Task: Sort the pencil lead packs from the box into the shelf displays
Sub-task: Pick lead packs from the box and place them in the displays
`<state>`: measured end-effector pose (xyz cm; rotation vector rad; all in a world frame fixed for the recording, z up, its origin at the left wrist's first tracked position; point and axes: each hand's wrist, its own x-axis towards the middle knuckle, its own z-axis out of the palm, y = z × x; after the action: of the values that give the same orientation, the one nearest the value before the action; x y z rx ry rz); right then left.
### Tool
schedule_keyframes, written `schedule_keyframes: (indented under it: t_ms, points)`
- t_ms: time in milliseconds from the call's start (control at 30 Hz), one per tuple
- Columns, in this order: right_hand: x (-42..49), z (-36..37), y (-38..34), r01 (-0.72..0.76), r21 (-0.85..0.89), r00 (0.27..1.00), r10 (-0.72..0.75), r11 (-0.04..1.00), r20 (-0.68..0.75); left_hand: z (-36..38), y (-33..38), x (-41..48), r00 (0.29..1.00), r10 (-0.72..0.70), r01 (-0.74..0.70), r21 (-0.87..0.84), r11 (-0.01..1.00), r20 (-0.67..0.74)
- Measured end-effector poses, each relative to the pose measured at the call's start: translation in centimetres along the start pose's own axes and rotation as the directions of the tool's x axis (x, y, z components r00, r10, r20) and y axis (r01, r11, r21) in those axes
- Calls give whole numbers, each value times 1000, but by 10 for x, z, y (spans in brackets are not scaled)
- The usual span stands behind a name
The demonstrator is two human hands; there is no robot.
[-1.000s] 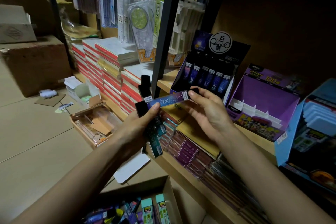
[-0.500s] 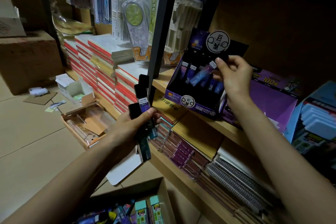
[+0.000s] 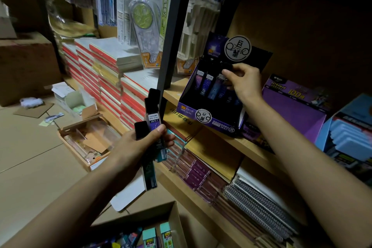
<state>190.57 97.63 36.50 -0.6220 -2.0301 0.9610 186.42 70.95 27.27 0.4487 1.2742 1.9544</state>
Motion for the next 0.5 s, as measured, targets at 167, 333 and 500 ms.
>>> schedule_keyframes:
  t_ms: [167,333,500]
  points:
    - [7,13,9,-156,-8,988,156,988,14,0,-1,-1,1000,3,-3,25,1000,1]
    - [12,13,2,-42,-447,999,30,894,-32,0,0,-1,1000,-2,2,17,1000,-8]
    - [-11,2,-18,41,-794,999,3,607,54,2,2,-6,1000,3,-4,20,1000,24]
